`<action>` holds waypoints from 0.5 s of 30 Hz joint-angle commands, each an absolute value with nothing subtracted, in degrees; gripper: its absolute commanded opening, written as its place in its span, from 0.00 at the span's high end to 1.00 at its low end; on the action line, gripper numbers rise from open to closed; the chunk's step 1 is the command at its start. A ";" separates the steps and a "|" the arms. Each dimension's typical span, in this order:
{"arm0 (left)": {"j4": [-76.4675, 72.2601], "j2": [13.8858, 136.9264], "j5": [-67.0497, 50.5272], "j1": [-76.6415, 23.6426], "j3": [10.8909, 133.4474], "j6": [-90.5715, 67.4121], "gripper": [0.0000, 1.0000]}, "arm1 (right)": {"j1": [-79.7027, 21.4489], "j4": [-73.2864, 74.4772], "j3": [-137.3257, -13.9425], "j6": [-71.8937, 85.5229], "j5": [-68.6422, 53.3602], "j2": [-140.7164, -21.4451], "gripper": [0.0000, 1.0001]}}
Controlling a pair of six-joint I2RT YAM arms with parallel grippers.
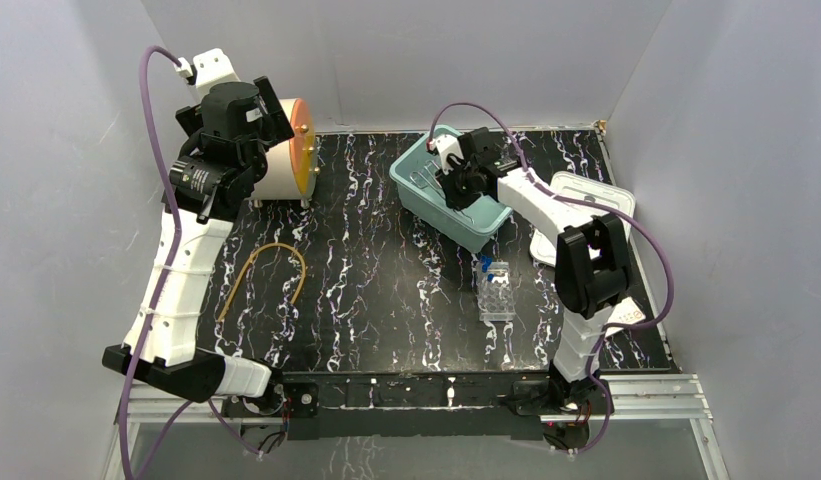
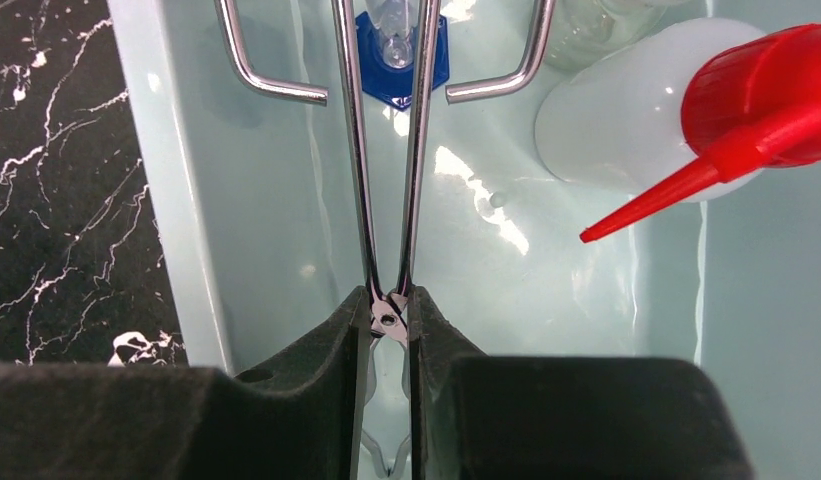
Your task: Organize the chemistry lab equipment
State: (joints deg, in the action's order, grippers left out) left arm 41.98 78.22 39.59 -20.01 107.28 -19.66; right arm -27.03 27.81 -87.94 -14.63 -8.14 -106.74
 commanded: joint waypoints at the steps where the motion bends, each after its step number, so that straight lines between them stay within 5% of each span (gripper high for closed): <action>1: 40.76 77.08 40.43 -20.17 107.08 -18.81 0.05 | -27.05 29.62 -92.27 -16.11 -9.39 -108.37 0.75; 15: 40.78 76.38 41.04 -20.14 106.80 -18.31 0.04 | -26.96 32.52 -100.90 -13.95 -8.60 -116.89 0.66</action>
State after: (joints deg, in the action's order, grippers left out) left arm 41.95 78.22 39.68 -20.01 107.26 -19.35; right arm -27.03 32.03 -97.12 -14.92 -8.29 -117.12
